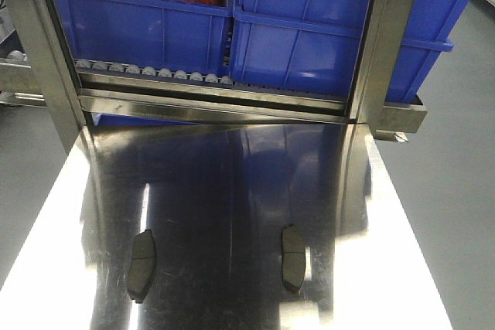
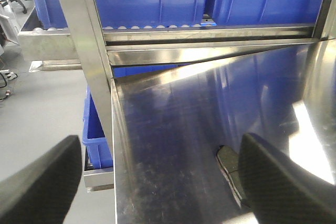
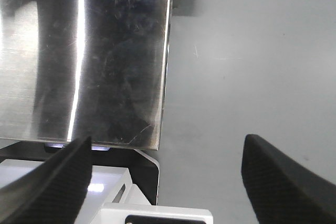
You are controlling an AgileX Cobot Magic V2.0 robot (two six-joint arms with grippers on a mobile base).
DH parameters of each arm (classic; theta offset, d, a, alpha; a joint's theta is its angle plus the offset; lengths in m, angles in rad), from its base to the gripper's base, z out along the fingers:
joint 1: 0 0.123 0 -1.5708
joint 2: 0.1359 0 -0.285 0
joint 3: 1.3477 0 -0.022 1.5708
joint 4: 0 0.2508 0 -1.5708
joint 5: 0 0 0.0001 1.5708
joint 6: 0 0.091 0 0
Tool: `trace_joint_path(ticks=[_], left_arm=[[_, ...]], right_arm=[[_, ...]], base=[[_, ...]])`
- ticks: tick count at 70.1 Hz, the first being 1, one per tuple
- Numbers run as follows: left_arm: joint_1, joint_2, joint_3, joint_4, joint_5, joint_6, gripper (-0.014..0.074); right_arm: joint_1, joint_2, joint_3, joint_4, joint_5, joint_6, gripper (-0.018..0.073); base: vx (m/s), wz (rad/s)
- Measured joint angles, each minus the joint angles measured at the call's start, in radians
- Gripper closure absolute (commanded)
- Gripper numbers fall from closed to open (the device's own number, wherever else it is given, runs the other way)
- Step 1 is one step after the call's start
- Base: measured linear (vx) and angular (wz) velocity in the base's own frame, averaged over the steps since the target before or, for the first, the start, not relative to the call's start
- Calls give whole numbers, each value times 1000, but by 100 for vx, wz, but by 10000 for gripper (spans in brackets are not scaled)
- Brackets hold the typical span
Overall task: Move and align brake pads A on conveyor
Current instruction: 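Drive up to the table facing the two brake pads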
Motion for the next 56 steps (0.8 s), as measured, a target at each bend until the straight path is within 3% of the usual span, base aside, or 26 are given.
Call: trace_joint_path(ticks=[56], left_arm=[[0,0,0,0,0,0,11]], right_arm=[[0,0,0,0,1,0,-6]], base=[[0,0]])
